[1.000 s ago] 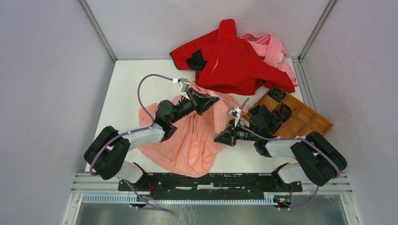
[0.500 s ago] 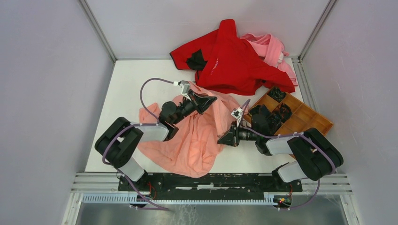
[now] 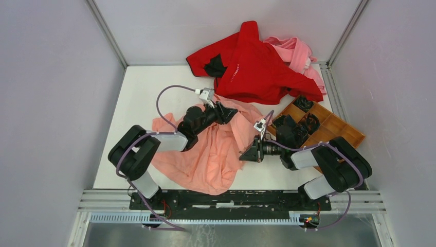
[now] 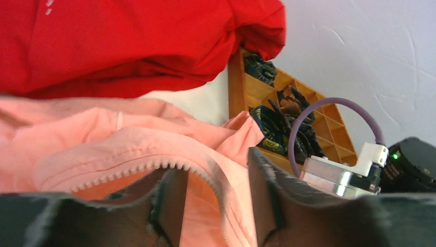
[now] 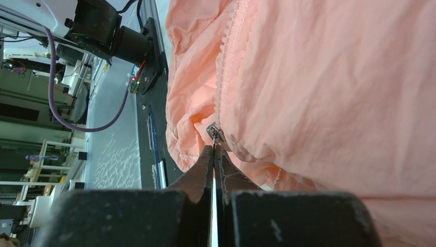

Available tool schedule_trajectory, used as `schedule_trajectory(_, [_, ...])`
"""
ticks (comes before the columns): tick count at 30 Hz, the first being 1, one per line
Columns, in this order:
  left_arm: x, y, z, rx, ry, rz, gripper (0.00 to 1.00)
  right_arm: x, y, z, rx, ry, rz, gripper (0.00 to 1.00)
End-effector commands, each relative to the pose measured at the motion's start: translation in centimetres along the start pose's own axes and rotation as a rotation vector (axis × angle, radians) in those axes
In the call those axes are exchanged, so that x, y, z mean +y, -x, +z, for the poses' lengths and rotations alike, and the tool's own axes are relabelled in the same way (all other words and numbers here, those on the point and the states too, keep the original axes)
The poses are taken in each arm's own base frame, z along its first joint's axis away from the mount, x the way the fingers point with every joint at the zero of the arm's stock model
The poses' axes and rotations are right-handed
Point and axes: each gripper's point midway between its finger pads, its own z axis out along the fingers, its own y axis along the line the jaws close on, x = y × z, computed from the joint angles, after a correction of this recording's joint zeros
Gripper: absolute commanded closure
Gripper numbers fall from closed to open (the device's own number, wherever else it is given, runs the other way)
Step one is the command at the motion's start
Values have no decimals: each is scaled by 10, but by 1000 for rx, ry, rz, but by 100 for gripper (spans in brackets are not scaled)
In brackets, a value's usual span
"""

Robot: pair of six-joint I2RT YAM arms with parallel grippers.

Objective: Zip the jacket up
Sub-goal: Adjust the zipper on the jacket.

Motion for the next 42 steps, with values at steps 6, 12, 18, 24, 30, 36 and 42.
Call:
schedule_trajectory(6, [12,22,-48,77,210,76,31,6,19,1,-18,66,-1,100])
schedule_trajectory(12, [-2,12,-90,85,199,-49,30,6,21,0,-22,70,-1,100])
schedule_trajectory(18, [-20,2,-114,-19,93,-304,32,4,19,0,-14,65,-2,100])
schedule_trajectory(24, [-45,-24,-109,-39,7,-398,34,1,16,0,-5,54,0,100])
schedule_trajectory(30, [-59,-46,-85,-34,-8,-410,33,0,15,-1,0,49,-9,100])
schedule_trajectory(36, [-46,-68,-69,-3,62,-436,38,1,16,-1,0,52,-13,100])
schedule_trajectory(42, [-55,-77,-56,41,22,-454,47,0,15,-1,3,51,-7,100])
